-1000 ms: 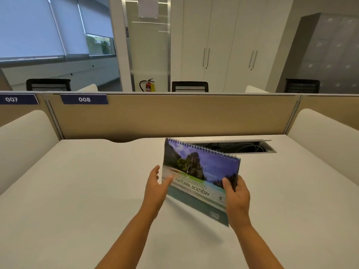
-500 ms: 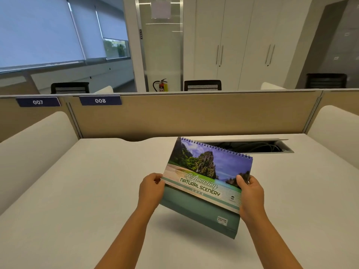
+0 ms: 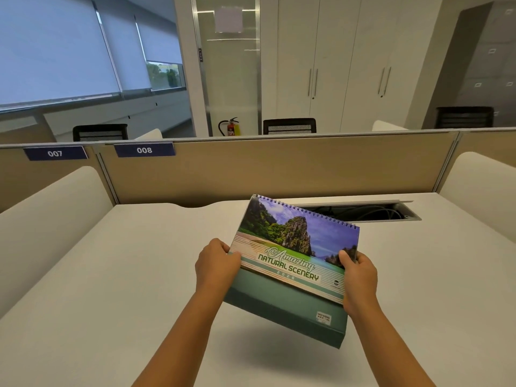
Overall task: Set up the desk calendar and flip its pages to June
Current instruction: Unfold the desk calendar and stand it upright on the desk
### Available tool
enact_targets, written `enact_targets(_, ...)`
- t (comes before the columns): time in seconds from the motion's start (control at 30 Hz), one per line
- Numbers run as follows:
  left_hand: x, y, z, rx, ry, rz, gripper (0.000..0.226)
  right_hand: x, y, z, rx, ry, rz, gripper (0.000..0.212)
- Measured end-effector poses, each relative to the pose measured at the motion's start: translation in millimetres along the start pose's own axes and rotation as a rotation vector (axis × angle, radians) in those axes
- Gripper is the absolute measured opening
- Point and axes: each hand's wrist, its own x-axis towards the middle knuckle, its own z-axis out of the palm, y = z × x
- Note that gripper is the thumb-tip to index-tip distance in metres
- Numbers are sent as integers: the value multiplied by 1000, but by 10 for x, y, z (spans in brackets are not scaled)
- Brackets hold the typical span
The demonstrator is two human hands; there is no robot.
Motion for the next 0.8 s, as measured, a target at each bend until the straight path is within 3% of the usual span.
enact_targets(0.1,16,26,-59,-56,-58,6,24,16,-23,9,-27,13,-5,18)
enact_targets(0.27,-14,98,-119,-437,-308,-26,19,12,-54,53,-89,-50,-25,19)
enact_targets(0.5,-8,46,-125,-581,-242,-2,16,-3,-127,225,-186,-157,-60,36)
enact_targets(0.63,7,-56,-144,-632,-227,-15,17,77,-214,244,-47,-122,79,34)
enact_targets(0.8,-22,-163,-154,-702,-283,-11,22,183,-401,247,118,-273,163,33)
